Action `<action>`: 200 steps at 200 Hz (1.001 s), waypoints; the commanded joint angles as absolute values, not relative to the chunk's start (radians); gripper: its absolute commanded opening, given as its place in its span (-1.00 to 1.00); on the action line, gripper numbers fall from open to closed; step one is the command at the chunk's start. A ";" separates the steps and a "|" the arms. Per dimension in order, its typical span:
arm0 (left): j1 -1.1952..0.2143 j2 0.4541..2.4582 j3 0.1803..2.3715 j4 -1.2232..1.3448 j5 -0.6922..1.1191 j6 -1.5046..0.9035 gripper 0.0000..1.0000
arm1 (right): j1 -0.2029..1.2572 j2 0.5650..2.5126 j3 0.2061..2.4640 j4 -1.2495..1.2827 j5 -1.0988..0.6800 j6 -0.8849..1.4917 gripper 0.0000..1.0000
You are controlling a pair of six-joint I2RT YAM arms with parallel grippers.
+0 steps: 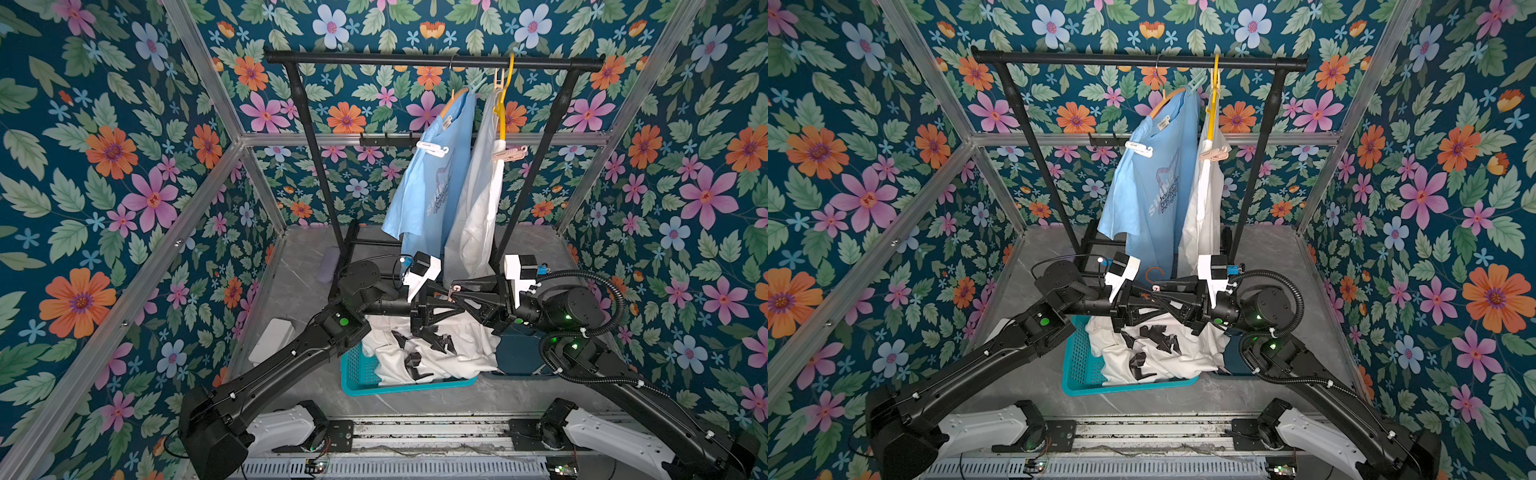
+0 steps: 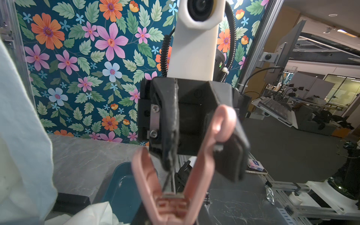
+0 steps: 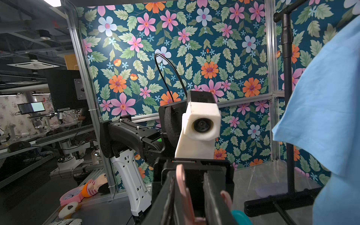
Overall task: Use clothespins to secure the t-shirt on both sides of the hanger
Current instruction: Pick up the clothespin from the storage box, then open the clothespin.
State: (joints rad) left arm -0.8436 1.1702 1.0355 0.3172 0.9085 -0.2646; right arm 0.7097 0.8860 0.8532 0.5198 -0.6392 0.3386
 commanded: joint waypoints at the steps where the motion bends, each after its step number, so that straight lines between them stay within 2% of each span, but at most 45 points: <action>1: -0.842 1.160 1.049 0.234 0.876 -0.165 -1.00 | 0.710 0.857 0.858 0.453 -0.588 0.308 0.04; 28: -0.842 1.140 1.066 0.063 0.768 0.006 -1.00 | 0.710 0.799 0.879 0.342 -0.541 0.301 0.48; 42: -0.842 1.126 1.068 0.011 0.721 0.063 -1.00 | 0.710 0.764 0.903 0.229 -0.526 0.285 0.78; 60: -0.842 1.106 1.071 -0.024 0.701 0.140 -1.00 | 0.710 0.749 0.957 0.061 -0.542 0.270 0.98; 81: -0.842 1.087 1.068 -0.029 0.725 0.207 -1.00 | 0.710 0.762 1.006 -0.049 -0.608 0.248 0.99; 109: -0.845 1.089 1.078 0.013 0.803 0.195 -1.00 | 0.709 0.780 1.007 -0.027 -0.694 0.223 0.99; 200: -0.891 1.135 1.100 0.098 0.923 0.081 -1.00 | 0.710 0.862 1.029 0.080 -0.728 0.089 0.97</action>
State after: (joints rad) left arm -0.8783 1.1275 1.0946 0.0376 0.8814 0.1276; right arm 0.7097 0.8452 1.0180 0.0216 -0.7040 0.1486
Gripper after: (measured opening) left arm 0.233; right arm 0.995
